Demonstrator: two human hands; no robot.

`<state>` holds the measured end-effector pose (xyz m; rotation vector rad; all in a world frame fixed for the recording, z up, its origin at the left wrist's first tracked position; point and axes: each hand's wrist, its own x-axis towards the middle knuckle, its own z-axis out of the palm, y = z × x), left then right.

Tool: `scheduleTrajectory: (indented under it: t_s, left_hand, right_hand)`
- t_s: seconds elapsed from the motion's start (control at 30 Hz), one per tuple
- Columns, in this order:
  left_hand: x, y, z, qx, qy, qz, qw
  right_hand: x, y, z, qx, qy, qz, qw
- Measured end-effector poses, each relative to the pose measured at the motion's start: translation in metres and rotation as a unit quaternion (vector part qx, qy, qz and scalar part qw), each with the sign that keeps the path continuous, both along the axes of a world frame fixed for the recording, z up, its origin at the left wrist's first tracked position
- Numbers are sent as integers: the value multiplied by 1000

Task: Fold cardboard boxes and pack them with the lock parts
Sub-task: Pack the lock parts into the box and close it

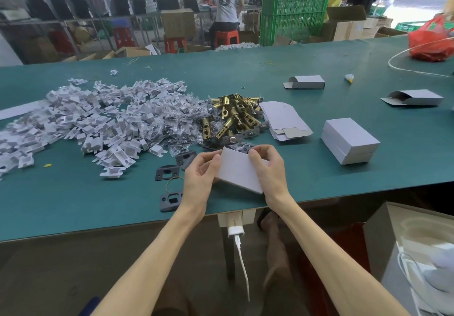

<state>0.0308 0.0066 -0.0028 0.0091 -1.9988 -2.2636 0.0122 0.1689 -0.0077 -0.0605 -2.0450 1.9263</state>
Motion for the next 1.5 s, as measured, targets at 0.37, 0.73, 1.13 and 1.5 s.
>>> scheduleTrajectory:
  t_s: [0.37,0.73,1.13,1.5]
  left_hand:
    - [-3,0,-3,-7,-27,26,999]
    - [-3,0,0,33,-16,-8,999]
    - [-3,3,-2,7,-28,39,999]
    - [-5,2,-6,-84,-2,-15,996]
  right_hand:
    - [1,1,0,-5,0,1,1000]
    - [7,-1,7,-3,-8,28,1000]
    - [8,0,8,-6,-10,53,999]
    - [6,-2,7,31,-14,57,998]
